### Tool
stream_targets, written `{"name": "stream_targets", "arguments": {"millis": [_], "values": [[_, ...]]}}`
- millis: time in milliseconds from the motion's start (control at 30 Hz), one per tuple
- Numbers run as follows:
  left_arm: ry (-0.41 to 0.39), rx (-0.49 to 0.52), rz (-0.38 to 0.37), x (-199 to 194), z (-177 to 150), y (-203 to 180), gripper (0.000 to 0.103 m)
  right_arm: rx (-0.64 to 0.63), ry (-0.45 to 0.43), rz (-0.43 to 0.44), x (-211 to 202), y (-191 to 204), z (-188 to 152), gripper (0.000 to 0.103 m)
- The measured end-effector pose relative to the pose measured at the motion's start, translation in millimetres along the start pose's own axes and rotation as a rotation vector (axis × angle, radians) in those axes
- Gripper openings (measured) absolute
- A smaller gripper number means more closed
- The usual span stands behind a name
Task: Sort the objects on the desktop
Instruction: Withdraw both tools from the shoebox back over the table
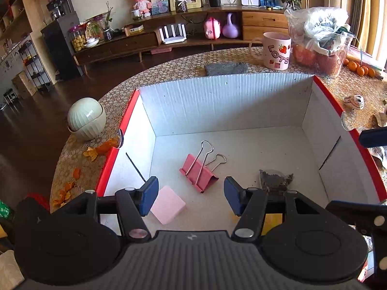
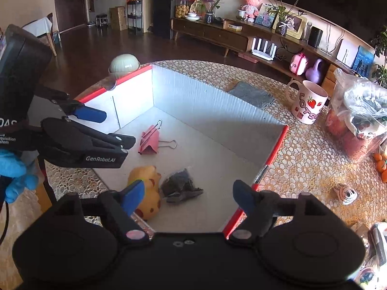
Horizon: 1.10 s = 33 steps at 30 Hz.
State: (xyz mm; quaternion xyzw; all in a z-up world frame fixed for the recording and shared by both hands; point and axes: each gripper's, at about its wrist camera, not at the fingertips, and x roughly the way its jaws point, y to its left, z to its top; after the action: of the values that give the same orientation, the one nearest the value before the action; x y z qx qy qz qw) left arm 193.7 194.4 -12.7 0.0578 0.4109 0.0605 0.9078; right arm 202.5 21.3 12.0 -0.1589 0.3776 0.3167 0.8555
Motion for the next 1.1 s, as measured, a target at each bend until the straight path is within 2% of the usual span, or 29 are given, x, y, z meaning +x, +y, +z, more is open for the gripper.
{"name": "stream_targets", "arguments": {"millis": [67, 233, 500, 1100], "values": [[-0.016, -0.001, -0.004, -7, -1, -2, 0.069, 0.002, -0.015, 0.008, -8, -1, -2, 0.085], [-0.038, -0.004, -0.022, -22, -4, -10, 0.072, 0.006, -0.046, 0.021, -25, -5, -8, 0.088], [-0.059, -0.016, -0.049, -41, -7, -26, 0.081, 0.036, -0.09, 0.035, -53, -13, -24, 0.093], [-0.103, 0.002, -0.156, -79, -23, -87, 0.086, 0.099, -0.153, 0.029, -103, -47, -70, 0.095]]}}
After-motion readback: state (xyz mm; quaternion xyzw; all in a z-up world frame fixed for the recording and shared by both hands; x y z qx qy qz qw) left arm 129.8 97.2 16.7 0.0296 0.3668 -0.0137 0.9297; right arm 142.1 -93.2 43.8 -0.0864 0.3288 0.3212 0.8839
